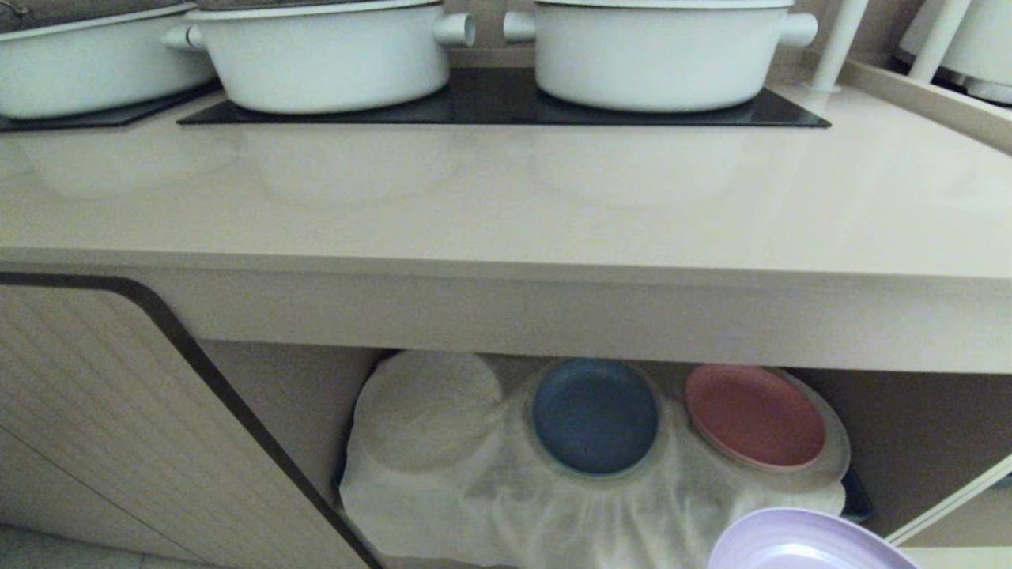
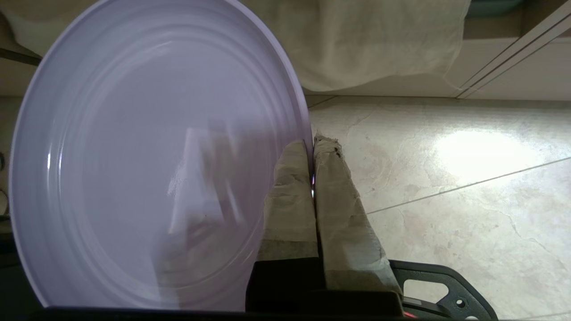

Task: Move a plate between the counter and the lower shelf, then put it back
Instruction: Put the plate

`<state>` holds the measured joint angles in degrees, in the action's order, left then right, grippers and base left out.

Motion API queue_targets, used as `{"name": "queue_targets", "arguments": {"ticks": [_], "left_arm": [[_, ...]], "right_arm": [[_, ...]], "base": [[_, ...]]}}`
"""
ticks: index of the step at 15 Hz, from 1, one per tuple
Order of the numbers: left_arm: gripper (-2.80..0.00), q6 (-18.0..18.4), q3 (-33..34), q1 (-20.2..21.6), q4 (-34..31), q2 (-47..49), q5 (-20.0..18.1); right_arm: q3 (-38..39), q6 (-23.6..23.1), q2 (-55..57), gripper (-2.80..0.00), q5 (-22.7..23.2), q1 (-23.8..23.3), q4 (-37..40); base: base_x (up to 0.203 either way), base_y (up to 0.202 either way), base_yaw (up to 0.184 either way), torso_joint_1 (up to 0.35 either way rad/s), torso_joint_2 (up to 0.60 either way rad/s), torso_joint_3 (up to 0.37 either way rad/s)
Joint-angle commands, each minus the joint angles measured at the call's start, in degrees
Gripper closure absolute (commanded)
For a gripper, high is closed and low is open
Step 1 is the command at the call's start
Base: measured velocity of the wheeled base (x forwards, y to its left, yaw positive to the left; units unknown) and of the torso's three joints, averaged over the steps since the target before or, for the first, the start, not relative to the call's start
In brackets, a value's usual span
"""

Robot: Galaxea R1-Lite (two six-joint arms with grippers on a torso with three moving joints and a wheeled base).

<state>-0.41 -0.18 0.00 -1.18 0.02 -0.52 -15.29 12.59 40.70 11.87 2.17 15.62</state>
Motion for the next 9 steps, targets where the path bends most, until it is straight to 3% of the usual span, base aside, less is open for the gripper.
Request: {"name": "queue_targets", "arguments": {"ticks": [1, 9], "left_arm": [[0.00, -0.02, 0.01, 0.00, -0.05, -0.02, 0.00], [0.00, -0.02, 0.01, 0.00, -0.05, -0.02, 0.00]], "right_arm": [[-0.01, 0.06, 0.08, 0.00, 0.08, 0.03, 0.11], [-0.01, 0.04, 0.08, 0.00, 0.08, -0.06, 0.03]], "base": [[0.000, 0.000, 0.000, 0.210, -0.47, -0.290], [0.000, 0.000, 0.000, 0.207, -0.49, -0.279]]}}
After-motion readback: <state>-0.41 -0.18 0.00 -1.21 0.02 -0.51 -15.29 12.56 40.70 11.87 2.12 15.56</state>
